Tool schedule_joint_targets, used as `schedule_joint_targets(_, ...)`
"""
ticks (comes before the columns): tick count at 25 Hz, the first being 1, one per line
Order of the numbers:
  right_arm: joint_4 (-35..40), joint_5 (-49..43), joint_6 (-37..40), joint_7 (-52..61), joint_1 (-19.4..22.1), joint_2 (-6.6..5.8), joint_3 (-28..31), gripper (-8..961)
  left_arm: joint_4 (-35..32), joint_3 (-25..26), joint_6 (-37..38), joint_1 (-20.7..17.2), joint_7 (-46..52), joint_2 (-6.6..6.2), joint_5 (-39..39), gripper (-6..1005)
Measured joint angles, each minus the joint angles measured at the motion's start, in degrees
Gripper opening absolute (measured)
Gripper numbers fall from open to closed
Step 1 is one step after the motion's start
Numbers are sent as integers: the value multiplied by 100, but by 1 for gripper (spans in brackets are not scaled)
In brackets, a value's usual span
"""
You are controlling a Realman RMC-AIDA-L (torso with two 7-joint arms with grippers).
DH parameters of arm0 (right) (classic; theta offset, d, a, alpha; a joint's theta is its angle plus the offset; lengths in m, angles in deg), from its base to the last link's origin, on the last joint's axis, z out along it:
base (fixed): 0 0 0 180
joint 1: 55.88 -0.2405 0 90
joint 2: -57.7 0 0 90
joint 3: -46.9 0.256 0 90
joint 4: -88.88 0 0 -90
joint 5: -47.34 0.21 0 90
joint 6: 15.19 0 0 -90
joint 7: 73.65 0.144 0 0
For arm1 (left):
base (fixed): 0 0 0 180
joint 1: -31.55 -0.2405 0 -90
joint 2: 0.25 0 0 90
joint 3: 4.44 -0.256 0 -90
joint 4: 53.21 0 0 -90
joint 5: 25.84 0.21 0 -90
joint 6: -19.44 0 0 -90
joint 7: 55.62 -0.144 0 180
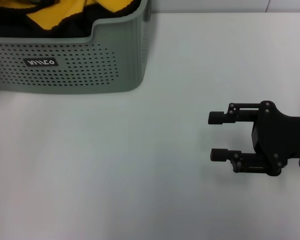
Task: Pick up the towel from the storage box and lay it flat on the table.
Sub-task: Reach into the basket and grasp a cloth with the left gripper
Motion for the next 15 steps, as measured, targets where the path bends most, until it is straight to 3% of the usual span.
schedule_joint_targets(6,-5,0,-8,-3,-38,-3,-14,600,-467,-140,-251,2,707,12,773,667)
schedule_joint_targets(15,-5,0,-29,-3,-33,-4,-12,599,-1311,-846,-816,-13,2027,17,2118,667)
